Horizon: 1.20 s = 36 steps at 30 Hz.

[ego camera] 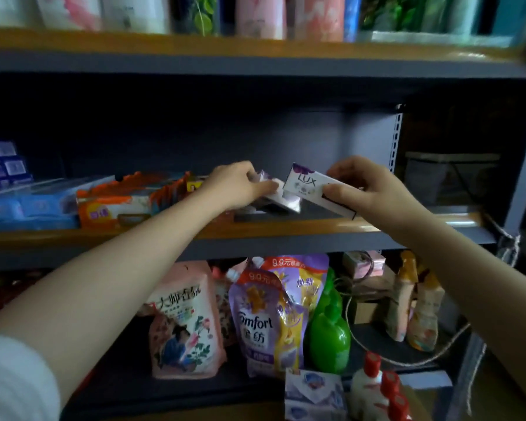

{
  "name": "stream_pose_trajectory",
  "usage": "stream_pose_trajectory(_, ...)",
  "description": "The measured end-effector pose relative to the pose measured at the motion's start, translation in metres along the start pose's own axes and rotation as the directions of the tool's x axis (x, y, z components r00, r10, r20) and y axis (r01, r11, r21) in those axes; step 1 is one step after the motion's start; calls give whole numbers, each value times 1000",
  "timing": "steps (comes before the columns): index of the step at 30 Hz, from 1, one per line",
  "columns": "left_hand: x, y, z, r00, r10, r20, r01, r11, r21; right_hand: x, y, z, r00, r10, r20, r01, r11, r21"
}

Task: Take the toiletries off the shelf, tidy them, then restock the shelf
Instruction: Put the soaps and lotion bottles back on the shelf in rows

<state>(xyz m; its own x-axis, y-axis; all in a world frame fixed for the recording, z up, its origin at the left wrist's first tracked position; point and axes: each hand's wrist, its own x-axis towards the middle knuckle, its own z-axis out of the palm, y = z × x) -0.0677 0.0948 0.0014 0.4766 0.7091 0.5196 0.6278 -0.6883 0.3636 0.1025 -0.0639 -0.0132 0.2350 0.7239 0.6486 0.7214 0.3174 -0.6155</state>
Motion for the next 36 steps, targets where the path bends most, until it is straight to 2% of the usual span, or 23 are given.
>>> stream_pose_trajectory(6,17,-9,-2,982,-19,186,-15,983,181,24,8,2,989,127,74,-132,989,72)
stream_pose_trajectory(8,20,-6,-4,969,11,245,-73,967,243,28,10,5,981,133,141,-142,989,53)
stream_pose_trajectory(11,23,-3,-2,945,88,314,-171,953,248,34,14,10,963,142,231,-146,989,2)
stream_pose_trajectory(15,29,-7,5,929,114,353,-253,890,380,41,20,9,953,140,267,-141,990,-18)
stream_pose_trajectory(20,41,-13,18,953,76,292,-185,913,364,54,28,13,936,128,328,-114,992,-62)
stream_pose_trajectory(25,40,-25,12,972,134,191,-174,962,209,70,24,37,890,117,441,-95,993,-71)
stream_pose_trajectory(27,31,-32,0,976,200,90,-212,966,151,76,23,48,851,140,506,-128,990,-58)
stream_pose_trajectory(29,17,-41,-10,954,295,49,-300,941,156,81,23,61,813,157,560,-153,987,-54)
stream_pose_trajectory(33,-13,-56,-17,903,417,107,-430,885,179,88,26,74,776,164,610,-122,986,-111)
stream_pose_trajectory(36,-20,-62,-15,883,452,129,-469,864,183,89,27,71,793,115,599,-20,987,-162)
